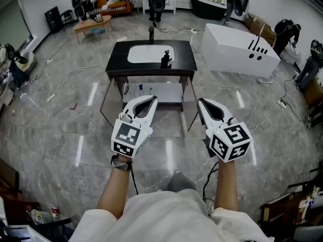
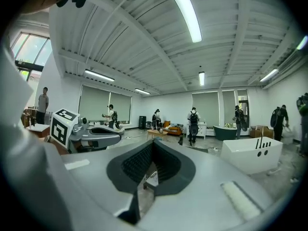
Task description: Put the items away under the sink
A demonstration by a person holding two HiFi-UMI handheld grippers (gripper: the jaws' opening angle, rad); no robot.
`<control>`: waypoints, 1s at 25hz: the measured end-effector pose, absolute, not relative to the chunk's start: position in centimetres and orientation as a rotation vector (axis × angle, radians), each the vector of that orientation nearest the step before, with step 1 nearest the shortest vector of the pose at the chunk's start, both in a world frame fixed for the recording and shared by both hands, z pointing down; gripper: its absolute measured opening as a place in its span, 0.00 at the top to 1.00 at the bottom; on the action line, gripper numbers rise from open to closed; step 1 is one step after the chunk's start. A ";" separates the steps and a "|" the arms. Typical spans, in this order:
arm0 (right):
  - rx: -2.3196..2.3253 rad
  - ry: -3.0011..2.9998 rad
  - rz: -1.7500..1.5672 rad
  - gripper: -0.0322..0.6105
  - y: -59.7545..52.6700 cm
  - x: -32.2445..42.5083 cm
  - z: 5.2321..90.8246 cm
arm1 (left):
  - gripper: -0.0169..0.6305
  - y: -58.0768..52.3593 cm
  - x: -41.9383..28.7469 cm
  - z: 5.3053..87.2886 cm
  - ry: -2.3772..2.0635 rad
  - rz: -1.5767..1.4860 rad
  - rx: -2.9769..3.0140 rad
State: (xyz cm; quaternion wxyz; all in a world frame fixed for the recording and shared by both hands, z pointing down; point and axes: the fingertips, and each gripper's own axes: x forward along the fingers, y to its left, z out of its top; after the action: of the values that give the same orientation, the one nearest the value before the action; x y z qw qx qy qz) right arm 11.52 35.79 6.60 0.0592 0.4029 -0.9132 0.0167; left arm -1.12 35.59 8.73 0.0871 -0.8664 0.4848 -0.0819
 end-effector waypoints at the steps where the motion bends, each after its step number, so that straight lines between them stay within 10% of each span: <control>1: 1.228 -2.775 0.066 0.94 35.5 11.4 6.6 | 0.97 35.5 -1.2 9.0 1.436 -0.253 -2.583; 25: 1.255 -2.774 0.067 0.94 7.6 9.5 8.3 | 0.97 8.1 -3.4 11.1 1.458 -0.287 -2.599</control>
State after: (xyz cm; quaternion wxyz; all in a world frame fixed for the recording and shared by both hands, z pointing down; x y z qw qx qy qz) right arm 9.49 7.63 8.26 0.0478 0.4116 -0.9098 0.0219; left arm -3.38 8.13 11.13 0.0738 -0.8657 0.4858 -0.0956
